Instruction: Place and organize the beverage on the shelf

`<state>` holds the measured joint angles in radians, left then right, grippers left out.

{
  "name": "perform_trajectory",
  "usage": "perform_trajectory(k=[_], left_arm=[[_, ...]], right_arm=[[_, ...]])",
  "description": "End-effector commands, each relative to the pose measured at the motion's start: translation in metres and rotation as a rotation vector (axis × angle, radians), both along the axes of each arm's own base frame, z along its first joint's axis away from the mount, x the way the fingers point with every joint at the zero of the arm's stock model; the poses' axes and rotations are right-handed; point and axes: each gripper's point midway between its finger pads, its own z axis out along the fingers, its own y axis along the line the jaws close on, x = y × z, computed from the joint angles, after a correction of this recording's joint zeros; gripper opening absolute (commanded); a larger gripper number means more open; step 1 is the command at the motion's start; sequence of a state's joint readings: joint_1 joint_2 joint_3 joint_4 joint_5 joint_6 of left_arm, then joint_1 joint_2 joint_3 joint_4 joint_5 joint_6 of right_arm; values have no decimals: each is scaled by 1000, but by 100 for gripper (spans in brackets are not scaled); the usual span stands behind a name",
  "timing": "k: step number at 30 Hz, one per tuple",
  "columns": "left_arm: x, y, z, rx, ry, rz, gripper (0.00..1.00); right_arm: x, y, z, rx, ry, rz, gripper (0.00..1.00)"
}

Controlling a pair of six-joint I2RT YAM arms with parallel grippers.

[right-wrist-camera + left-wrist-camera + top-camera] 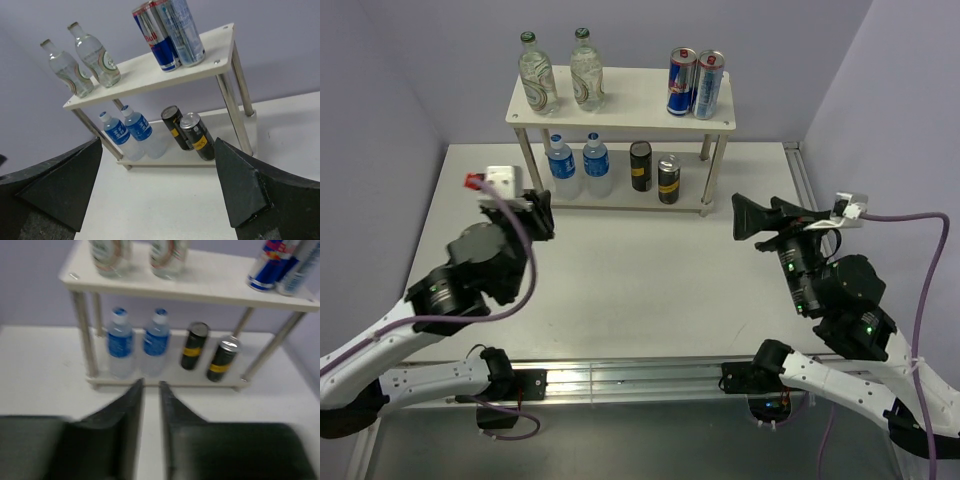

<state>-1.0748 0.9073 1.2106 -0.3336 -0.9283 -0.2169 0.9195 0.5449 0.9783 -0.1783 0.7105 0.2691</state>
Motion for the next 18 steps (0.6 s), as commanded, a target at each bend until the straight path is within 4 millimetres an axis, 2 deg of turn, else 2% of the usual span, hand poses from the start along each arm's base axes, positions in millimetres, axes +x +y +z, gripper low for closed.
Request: perform_trajectory(k=[1, 2, 6, 9, 14, 18], left_arm=[[-1, 38, 7, 79, -57, 132, 52], [-1, 42, 5, 72, -59, 151, 99], [5, 39, -16, 79, -47, 148, 99], [11, 39, -25, 76, -39, 152, 99], [19, 33, -30, 54, -23, 114, 99], [21, 39, -30, 57, -21, 132, 99]], right_arm=[[0, 0, -14, -153, 63, 0, 100], [1, -2, -16, -162, 69, -15, 100], [1, -4, -26, -169, 71, -21, 100], [-1, -7, -23, -164, 49, -22, 100], [-1, -14, -23, -161, 40, -51, 100], [1, -11, -27, -163, 46, -54, 100]])
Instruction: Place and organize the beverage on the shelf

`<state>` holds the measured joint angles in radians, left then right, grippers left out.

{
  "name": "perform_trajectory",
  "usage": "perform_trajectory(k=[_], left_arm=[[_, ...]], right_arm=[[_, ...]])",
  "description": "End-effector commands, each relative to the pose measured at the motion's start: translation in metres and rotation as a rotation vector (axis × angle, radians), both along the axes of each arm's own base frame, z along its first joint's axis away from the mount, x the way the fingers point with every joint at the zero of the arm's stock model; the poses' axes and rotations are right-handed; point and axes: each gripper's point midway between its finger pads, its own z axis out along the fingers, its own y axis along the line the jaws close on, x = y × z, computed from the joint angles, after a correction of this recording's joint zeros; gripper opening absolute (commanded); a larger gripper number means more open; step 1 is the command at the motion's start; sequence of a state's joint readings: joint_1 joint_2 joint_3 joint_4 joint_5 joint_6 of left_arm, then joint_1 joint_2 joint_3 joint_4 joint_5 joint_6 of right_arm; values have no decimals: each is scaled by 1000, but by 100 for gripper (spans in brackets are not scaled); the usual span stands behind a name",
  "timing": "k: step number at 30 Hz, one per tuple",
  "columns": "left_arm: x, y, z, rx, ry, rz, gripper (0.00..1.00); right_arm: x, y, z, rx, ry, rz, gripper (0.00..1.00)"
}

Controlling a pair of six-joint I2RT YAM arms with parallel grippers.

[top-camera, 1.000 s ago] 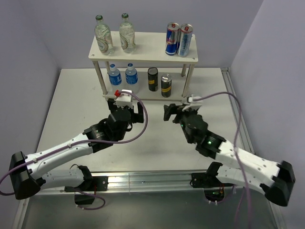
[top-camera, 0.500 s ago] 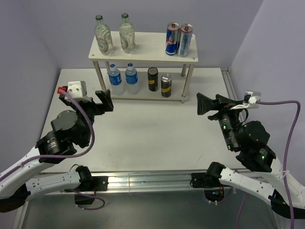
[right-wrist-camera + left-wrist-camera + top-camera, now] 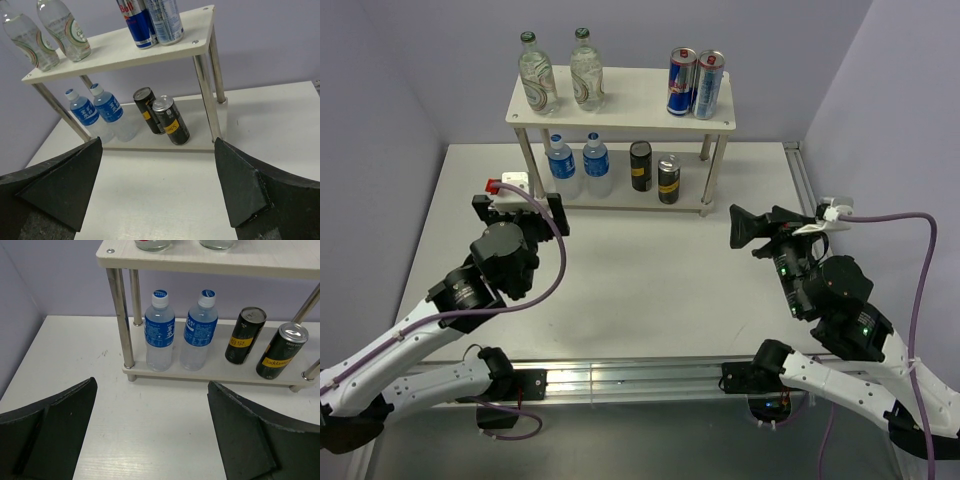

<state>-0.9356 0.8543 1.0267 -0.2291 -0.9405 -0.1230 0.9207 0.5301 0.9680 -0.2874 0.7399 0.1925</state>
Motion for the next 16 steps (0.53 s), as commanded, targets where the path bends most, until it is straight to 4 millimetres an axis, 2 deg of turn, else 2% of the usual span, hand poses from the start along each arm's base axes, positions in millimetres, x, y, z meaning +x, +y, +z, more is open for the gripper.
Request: perform_trajectory(k=[1, 13, 16], left_arm=[[-1, 1, 13, -57, -31, -15, 99], [-3, 7, 11, -59, -31, -2, 99], [-3, 8, 11, -60, -32, 3, 99]], right_arm=[[1, -2, 0, -6, -12, -17, 100], [4, -3, -4, -18, 8, -41, 100], [6, 2, -4, -19, 30, -32, 100]])
